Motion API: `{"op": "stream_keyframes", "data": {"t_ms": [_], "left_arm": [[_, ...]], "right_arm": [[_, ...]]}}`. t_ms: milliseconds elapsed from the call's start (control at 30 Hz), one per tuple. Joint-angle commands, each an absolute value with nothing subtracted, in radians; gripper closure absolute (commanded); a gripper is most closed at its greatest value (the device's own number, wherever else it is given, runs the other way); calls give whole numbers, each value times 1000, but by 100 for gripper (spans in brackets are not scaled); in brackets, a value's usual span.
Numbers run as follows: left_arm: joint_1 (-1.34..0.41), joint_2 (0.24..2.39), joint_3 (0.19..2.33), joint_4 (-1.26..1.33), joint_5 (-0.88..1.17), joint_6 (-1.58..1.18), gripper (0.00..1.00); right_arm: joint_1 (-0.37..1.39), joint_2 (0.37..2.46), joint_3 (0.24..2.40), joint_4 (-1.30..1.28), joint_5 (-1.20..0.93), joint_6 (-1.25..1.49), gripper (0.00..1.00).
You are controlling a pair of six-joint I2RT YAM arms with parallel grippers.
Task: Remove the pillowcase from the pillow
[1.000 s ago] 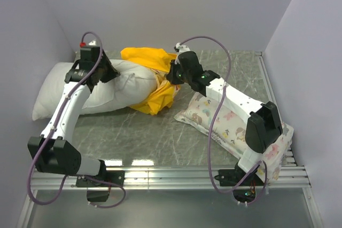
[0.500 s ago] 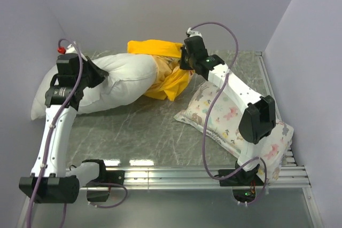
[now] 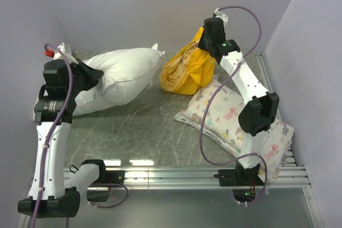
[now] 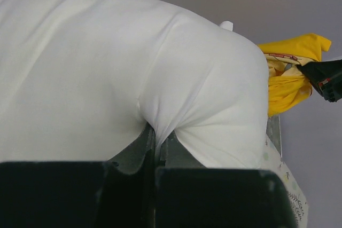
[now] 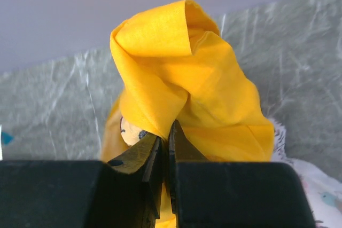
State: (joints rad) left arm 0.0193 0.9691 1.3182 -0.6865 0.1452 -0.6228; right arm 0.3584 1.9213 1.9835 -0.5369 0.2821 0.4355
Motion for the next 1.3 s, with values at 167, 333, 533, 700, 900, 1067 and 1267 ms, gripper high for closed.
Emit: {"op": "stream_keyframes", "data": {"t_ms": [167,333,533,700,900,1067,1267], "left_arm": [[37,1038,1367,-484,141,-707,99],[17,1188,1339,-370,127,-739,100],[-32,1385,1387,-319,84,-721,99],[-49,1491,1370,-288,72,-724,99],[-119,1549,1322,-244,72,-718,97],[-143,1505,1322,-255,48,-698,69],[-143,1405,1393,-363,5,-660,42]], "right_arm": [[342,1882,2005,-448,201,419,97],[385,1943,1931,-350,4,361,83],[430,2057,2018,-405,-87,345,70],[431,2169,2150,-561,-60,373,55],[434,2030,1889,-462,-17,368,31],[433,1931,1902,-471,-11,347,25],[434,1800,1913,-486,-2,357,3]]}}
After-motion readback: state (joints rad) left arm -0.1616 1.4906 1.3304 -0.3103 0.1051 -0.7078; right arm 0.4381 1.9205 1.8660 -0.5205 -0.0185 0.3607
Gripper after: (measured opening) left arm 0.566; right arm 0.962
